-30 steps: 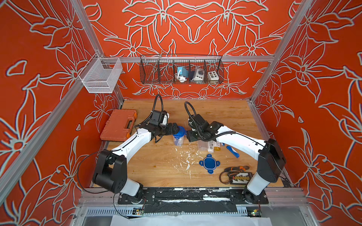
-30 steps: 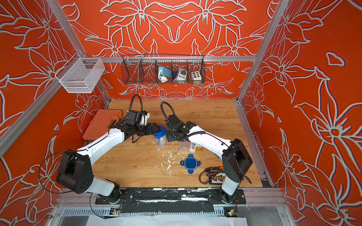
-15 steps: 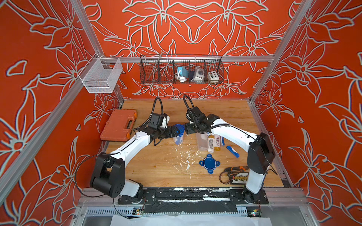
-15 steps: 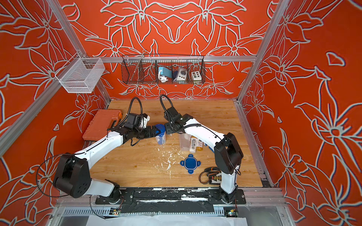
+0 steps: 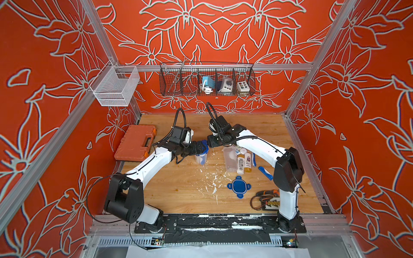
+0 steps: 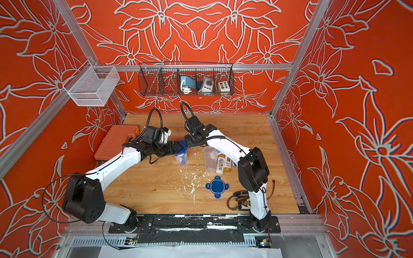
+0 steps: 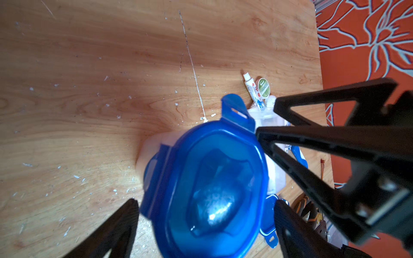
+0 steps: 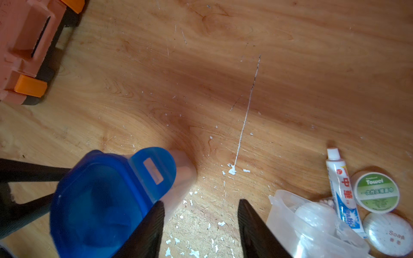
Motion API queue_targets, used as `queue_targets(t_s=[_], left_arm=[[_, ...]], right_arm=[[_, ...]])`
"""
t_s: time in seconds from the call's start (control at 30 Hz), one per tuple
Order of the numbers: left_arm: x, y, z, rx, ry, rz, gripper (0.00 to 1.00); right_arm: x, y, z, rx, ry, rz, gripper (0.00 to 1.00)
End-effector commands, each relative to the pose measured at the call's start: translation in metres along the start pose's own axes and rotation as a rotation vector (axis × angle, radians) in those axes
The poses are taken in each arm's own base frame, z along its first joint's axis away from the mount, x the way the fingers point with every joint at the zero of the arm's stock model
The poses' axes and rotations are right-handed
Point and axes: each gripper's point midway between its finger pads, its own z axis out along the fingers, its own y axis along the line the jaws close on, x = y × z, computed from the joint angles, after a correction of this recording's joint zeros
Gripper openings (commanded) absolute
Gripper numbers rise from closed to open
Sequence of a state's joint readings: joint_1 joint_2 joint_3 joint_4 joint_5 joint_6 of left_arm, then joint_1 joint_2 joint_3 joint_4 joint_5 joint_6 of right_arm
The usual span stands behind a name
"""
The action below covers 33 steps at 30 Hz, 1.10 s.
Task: Take out toiletry kits
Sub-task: Adjust the container at the center of the board.
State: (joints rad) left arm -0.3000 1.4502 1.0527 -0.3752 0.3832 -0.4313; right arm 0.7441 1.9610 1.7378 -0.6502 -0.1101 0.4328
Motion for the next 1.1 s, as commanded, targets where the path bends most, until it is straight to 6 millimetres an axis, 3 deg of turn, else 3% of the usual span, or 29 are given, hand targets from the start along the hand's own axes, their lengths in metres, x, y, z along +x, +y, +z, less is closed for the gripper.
queue_targets(t_s=[0.0, 0.13, 0.23, 0.33, 0.47, 0.7, 1.07], left_arm=[[-0.009, -0.005, -0.009, -0.007, -0.017, 0.018, 0.93], [-0.024, 0.000, -0.024, -0.056, -0.072, 0.035, 0.94], [-0.032, 0.015, -0.027, -0.105, -0.096, 0.029, 0.95], [-0.037, 0.029, -0.023, -0.152, -0.098, 0.023, 0.94], [-0.034, 0.022, -0.007, -0.075, -0.060, 0.015, 0.92], [-0.030, 0.026, 0.002, -0.068, -0.039, 0.006, 0.90], [-0.019, 0.026, 0.002, -0.042, -0.026, -0.018, 0.89]], right_arm=[[-0.004, 0.006, -0.002, -0.052, 0.005, -0.026, 0.54], [-0.010, 0.002, -0.018, -0.067, -0.039, -0.010, 0.54], [-0.010, -0.002, -0.029, -0.070, -0.047, 0.002, 0.54], [-0.002, -0.007, -0.035, -0.067, -0.037, 0.010, 0.53], [0.008, -0.003, -0.041, -0.121, -0.042, 0.064, 0.50], [0.013, -0.011, -0.015, -0.091, 0.032, 0.071, 0.45], [-0.011, -0.002, 0.014, -0.111, 0.056, 0.061, 0.43]])
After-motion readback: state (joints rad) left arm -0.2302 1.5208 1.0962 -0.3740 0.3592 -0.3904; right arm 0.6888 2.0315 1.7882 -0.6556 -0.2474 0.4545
